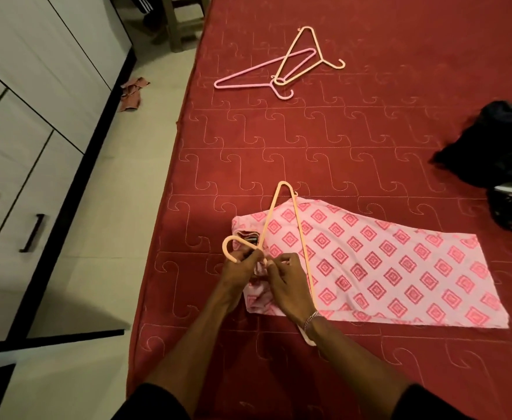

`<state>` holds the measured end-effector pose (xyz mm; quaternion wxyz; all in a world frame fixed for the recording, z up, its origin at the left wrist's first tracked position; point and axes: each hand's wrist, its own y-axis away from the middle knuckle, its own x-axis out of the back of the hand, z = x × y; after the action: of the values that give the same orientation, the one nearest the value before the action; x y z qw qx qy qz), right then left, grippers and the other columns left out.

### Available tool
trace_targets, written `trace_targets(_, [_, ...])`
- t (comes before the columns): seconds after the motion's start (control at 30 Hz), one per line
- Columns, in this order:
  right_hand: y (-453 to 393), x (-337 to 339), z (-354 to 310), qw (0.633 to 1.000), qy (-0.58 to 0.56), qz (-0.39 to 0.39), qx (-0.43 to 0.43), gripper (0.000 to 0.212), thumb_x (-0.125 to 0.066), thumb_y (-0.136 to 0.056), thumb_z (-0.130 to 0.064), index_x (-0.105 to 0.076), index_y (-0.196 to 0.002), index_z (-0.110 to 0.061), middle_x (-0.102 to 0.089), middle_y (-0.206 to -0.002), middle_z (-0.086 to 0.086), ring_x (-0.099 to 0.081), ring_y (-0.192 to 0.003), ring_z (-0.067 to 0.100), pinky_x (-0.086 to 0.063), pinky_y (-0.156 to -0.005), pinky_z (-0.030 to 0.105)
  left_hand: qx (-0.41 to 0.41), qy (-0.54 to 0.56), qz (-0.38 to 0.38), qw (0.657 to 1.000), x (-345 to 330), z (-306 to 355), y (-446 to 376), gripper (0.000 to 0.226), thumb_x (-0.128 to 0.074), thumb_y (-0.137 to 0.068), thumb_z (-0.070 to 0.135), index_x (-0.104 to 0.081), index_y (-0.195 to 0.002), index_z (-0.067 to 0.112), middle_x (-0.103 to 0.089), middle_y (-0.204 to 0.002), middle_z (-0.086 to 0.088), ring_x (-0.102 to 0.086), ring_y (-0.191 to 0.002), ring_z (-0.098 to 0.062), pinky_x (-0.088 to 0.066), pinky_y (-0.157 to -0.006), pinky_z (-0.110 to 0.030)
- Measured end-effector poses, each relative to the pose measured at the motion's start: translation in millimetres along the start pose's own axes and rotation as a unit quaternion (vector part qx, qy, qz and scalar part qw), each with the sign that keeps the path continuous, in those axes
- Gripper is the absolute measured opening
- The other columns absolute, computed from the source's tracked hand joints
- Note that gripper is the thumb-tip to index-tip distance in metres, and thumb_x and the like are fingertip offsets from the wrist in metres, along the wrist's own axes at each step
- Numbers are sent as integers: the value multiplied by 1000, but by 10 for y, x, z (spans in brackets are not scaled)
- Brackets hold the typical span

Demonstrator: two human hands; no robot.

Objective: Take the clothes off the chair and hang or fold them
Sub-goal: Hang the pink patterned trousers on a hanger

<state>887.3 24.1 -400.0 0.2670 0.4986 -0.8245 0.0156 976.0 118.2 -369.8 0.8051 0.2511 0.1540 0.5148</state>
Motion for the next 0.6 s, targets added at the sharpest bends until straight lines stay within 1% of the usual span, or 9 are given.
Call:
trace_targets(0.07, [-22,46,-35,1000,-20,-14,1,37,-51,-104,-27,-75,-82,-9,-52,-109,3,-57,-88,3,-46,-76,23,-8,3,35,999,-65,-4,-3,13,-71,-91,15,-69,-88,3,-69,-77,-7,-66,-69,-13,-53,-56,-23])
trace_targets(0.13, [-53,91,-73,998,-48,-23,-14,39,-51,-104,-27,-75,-80,-7,-57,-105,4,-58,-85,3,-47,-72,20,-12,-1,56,998,-90,-8,-8,15,-71,-91,15,-69,-90,1,-69,-70,-2,-65,-58,-6,-50,-49,-19])
trace_targets(0.2, [-108,130,-103,998,-55,-5,-22,34,-51,-104,-28,-73,-88,-7,-67,-93,6,-62,-76,7,-51,-70,27,-8,-17,71,997,-95,3,-18,16,-71,-91,16,-70,-91,1,-70,-71,-4,-65,-57,-7,-49,-47,-19])
trace_targets(0.27, [-171,150,-123,995,-88,10,-38,18,-53,-103,-32,-66,-104,-19,-72,-89,1,-70,-78,10,-59,-71,36,-8,-53,86,995,-112,28,-23,16,-69,-92,19,-69,-86,4,-68,-70,-5,-61,-54,-7,-48,-46,-19])
trace_targets(0.33, [-223,183,-164,992,-120,6,-49,14,-55,-103,-30,-60,-115,-26,-73,-87,2,-73,-75,13,-61,-65,36,-10,-72,88,994,-151,94,-8,21,-65,-93,19,-63,-75,8,-61,-61,-2,-58,-52,-11,-48,-47,-21])
trace_targets(0.4, [-278,228,-209,981,-173,-11,-85,15,-54,-103,-28,-67,-106,-21,-73,-81,7,-73,-72,21,-62,-64,41,-13,-50,60,997,-159,112,-47,25,-62,-94,15,-63,-71,6,-58,-57,-5,-57,-52,-19,-47,-51,-27])
trace_targets(0.47, [-333,264,-239,954,-254,-50,-150,25,-57,-100,-33,-71,-94,-13,-73,-79,13,-74,-72,31,-61,-65,49,-13,-21,30,999,-174,138,-37,26,-59,-96,10,-68,-73,2,-63,-56,-5,-61,-50,-16,-47,-47,-24])
trace_targets(0.53, [-364,295,-231,951,-242,-86,-174,31,-66,-93,-43,-71,-94,-12,-75,-83,14,-74,-73,33,-62,-65,51,-15,-26,7,1000,-189,140,-22,28,-55,-99,10,-68,-75,3,-66,-52,3,-63,-49,-5,-47,-44,-19])
trace_targets(0.6, [-377,303,-187,956,-217,-98,-174,39,-72,-88,-48,-70,-98,-10,-75,-83,16,-74,-72,32,-62,-63,47,-23,-25,2,999,-205,138,-11,27,-52,-101,10,-68,-81,3,-66,-53,4,-64,-51,-5,-48,-46,-17])
